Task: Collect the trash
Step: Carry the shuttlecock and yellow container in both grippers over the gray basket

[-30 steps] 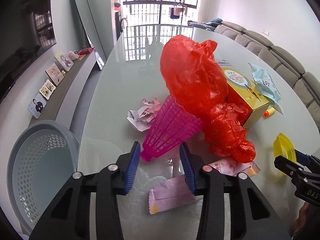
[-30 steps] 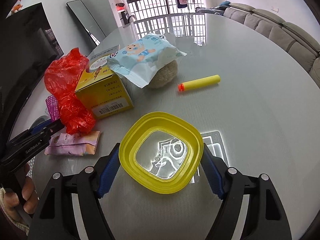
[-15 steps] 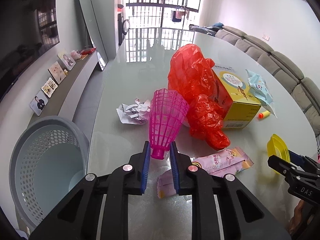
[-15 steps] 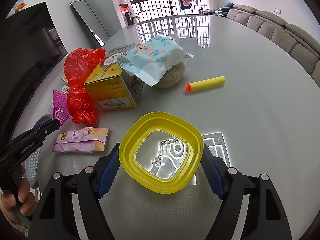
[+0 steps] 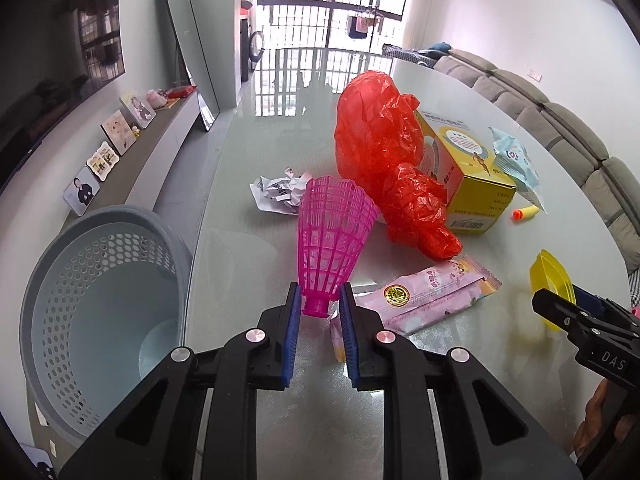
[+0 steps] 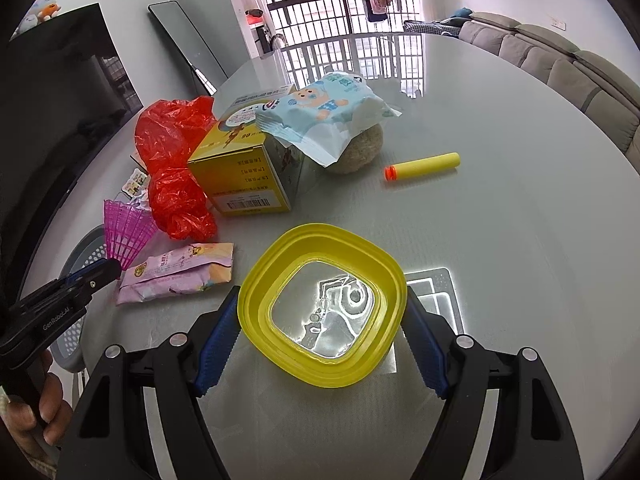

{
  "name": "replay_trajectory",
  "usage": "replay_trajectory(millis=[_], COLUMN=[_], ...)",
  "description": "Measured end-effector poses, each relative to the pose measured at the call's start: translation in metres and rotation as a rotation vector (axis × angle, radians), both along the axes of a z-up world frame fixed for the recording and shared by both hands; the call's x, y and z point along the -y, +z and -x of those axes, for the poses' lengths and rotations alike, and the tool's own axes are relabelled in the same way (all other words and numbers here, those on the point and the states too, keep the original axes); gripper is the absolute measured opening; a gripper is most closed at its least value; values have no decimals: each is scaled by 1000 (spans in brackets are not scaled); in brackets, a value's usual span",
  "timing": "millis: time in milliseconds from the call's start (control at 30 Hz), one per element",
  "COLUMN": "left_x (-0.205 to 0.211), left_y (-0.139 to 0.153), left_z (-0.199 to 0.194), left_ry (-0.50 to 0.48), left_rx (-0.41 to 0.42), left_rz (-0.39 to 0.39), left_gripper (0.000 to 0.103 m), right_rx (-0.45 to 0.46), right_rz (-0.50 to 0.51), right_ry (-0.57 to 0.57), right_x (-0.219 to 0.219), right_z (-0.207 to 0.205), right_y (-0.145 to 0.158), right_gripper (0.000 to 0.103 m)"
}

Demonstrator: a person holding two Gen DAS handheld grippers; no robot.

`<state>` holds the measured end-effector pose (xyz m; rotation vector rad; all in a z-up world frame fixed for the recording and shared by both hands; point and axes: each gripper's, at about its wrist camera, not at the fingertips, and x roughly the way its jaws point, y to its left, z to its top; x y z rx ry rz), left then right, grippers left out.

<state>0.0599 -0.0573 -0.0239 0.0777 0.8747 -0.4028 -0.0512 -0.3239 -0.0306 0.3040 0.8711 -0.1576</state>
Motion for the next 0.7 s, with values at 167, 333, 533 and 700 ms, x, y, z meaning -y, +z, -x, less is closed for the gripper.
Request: replay_trajectory(millis=[167,333,533,700], left_x=[-9,-15,-38,-75], left_y=[9,18,25,25], left_z=[6,12,17,16], left_ry=[11,19,72,154], left_rx=[30,63,94,110], left_rz=[13,20,15,-7], left_gripper=[19,19,19,19], right_rx=[6,20,52,78], right_rz=[1,10,28,29], right_ry=[10,28,93,212], right_x=[-1,-5,-28,-71], right_z=[0,3,5,-9], right_y=[2,8,21,30], right_gripper=[74,74,74,74])
